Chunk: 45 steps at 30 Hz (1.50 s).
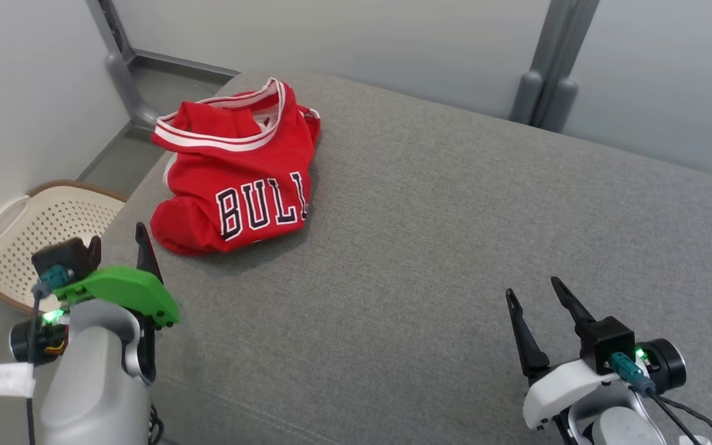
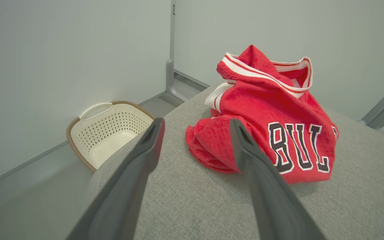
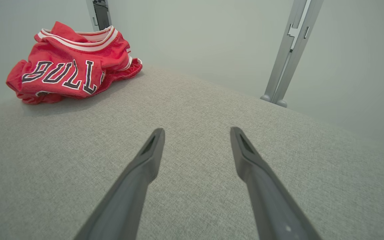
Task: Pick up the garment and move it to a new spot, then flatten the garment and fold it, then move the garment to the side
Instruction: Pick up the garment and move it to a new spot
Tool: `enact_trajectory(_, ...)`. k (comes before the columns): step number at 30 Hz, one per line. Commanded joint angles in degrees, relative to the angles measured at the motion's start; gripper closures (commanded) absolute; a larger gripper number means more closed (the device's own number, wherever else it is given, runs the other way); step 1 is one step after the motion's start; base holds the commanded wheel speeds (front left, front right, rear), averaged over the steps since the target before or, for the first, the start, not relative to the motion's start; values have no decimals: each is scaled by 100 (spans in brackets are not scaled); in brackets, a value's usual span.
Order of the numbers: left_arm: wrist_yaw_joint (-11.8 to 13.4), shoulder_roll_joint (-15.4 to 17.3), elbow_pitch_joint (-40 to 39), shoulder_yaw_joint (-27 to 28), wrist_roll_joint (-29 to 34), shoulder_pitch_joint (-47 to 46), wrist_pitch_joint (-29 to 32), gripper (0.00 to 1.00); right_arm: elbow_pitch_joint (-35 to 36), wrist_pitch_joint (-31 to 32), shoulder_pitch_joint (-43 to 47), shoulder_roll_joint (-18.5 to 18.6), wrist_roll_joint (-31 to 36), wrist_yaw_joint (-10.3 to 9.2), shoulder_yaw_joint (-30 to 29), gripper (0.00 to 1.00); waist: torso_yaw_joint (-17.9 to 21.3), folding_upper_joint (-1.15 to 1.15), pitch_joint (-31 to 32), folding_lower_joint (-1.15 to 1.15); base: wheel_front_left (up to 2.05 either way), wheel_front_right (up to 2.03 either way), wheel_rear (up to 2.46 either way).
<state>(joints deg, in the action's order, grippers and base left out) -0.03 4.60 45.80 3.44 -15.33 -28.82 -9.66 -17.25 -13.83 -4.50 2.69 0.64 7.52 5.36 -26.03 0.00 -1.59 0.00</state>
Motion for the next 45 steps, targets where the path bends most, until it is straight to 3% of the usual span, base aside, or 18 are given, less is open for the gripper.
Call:
enact_trajectory(1,-73,61,218,9,-103,-286,125,0,107,65,-87,36,108,-6,30,0,513,0,-497,0,0,0,0)
enact_trajectory(7,-304,228,887,156,-396,-1182,370,0,564,330,-229,46,533,-7,138,0,1002,0,-1113,0,0,0,0)
enact_trajectory(16,-530,489,1469,350,-784,-2019,599,0,1094,510,-183,128,564,-7,262,0,1480,0,-1695,0,0,0,0)
enact_trajectory(24,-102,725,2080,327,-740,-2351,1311,0,1206,529,-126,139,508,-7,329,0,1640,0,-1802,0,0,0,0)
enact_trajectory(25,-106,738,2118,302,-723,-2372,1342,65,1208,522,-134,135,498,-7,330,0,1654,0,-1806,0,0,0,0)
enact_trajectory(26,-117,751,2132,285,-718,-2382,1335,100,1208,517,-136,133,490,-7,328,0,1660,0,-1806,0,0,0,0)
enact_trajectory(37,-350,1207,1882,-8,-524,-2607,1199,100,902,296,-138,56,284,-7,304,0,1482,0,-1289,0,0,0,0)
enact_trajectory(45,-611,1550,877,-334,-364,-3000,1239,100,393,2,-186,24,-293,-7,381,0,1482,0,-594,0,0,0,0)
